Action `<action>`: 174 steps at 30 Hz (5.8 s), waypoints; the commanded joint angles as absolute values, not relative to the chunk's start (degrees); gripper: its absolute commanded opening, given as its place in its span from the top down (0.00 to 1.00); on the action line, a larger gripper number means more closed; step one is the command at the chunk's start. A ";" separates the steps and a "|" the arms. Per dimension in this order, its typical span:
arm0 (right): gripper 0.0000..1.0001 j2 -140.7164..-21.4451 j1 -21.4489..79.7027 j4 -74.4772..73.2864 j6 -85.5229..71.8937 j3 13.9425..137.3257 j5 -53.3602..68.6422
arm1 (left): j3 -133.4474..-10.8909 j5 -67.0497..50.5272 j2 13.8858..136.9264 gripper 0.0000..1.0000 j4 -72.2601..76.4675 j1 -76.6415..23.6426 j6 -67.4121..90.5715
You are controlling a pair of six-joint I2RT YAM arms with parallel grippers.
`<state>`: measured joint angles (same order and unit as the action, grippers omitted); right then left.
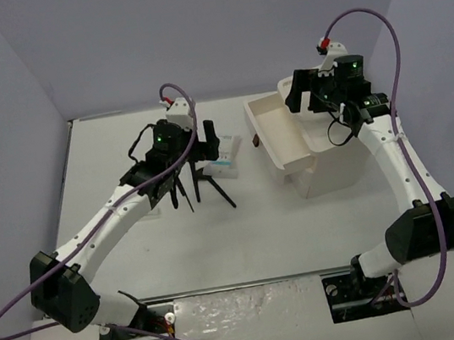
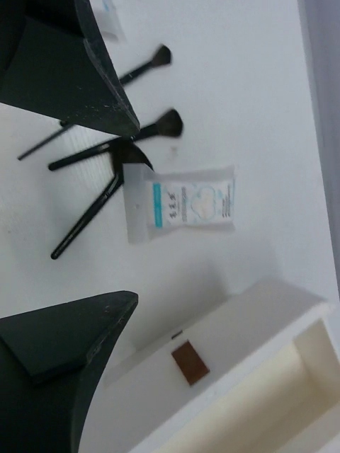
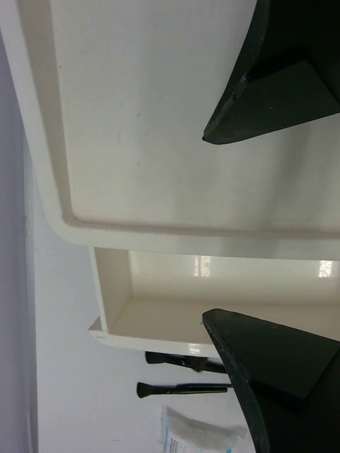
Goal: Organize the makeup
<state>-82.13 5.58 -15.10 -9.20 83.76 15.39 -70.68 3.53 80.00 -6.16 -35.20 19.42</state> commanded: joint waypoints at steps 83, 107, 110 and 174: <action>0.00 -43.08 13.45 -12.39 -13.62 63.55 -3.24 | -109.42 -5.62 110.88 0.62 3.44 -40.34 66.71; 0.00 -39.91 13.62 -12.57 -13.61 60.13 -2.30 | -74.93 17.19 84.11 0.43 -30.14 -32.62 41.31; 0.00 -39.30 13.62 -12.61 -13.80 59.81 -2.11 | -73.88 16.65 86.91 0.38 -30.24 -29.65 41.35; 0.00 -36.42 16.85 -14.55 -13.33 58.83 -5.50 | -96.78 -9.57 100.84 1.00 6.53 -38.52 60.90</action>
